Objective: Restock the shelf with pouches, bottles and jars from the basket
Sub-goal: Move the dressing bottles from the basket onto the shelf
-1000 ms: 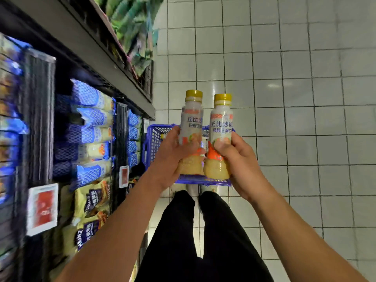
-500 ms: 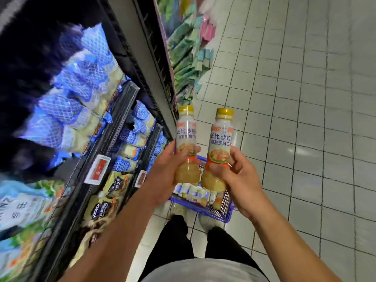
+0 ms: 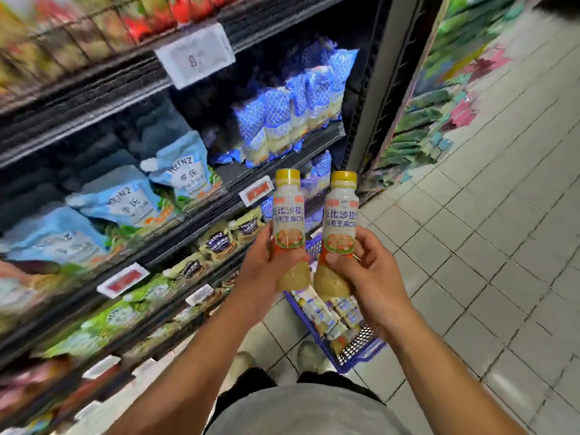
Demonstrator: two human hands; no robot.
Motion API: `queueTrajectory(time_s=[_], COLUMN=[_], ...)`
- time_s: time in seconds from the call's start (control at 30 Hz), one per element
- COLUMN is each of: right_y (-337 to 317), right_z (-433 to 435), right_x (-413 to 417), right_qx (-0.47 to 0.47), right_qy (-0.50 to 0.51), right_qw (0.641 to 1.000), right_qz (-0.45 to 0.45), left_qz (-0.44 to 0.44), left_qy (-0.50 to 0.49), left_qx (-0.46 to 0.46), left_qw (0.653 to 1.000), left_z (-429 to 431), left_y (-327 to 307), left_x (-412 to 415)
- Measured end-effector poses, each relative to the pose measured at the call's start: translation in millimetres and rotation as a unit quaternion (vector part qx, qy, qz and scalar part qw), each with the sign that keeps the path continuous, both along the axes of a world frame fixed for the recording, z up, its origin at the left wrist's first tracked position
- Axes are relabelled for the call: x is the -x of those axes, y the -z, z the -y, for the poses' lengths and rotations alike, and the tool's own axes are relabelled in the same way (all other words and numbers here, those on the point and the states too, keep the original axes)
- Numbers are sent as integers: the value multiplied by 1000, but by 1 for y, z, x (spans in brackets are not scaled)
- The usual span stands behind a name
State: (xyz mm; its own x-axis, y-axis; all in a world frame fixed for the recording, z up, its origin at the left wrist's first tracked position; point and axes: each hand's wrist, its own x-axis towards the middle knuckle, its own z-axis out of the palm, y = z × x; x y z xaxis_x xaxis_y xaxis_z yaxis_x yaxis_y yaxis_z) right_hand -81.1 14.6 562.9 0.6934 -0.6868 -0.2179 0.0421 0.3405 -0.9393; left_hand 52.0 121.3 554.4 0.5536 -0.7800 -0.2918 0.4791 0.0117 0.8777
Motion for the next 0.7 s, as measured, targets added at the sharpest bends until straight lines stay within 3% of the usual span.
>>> queueTrajectory(time_s=[0.2, 0.4, 0.7], right_y=[-17, -30, -47], right_z=[-55, -143, -303], right_x=[-48, -87, -122], right_qx=[26, 29, 32], right_qy=[-115, -208, -373], right_qw=[993, 977, 927], right_qz=[19, 31, 40], left_qz=[65, 76, 78], left_qy=[-137, -259, -438], left_qx=[11, 15, 28], left_qw=[988, 963, 895], left_z=[-83, -189, -361], left_y=[-13, -22, -43], left_x=[-18, -23, -5])
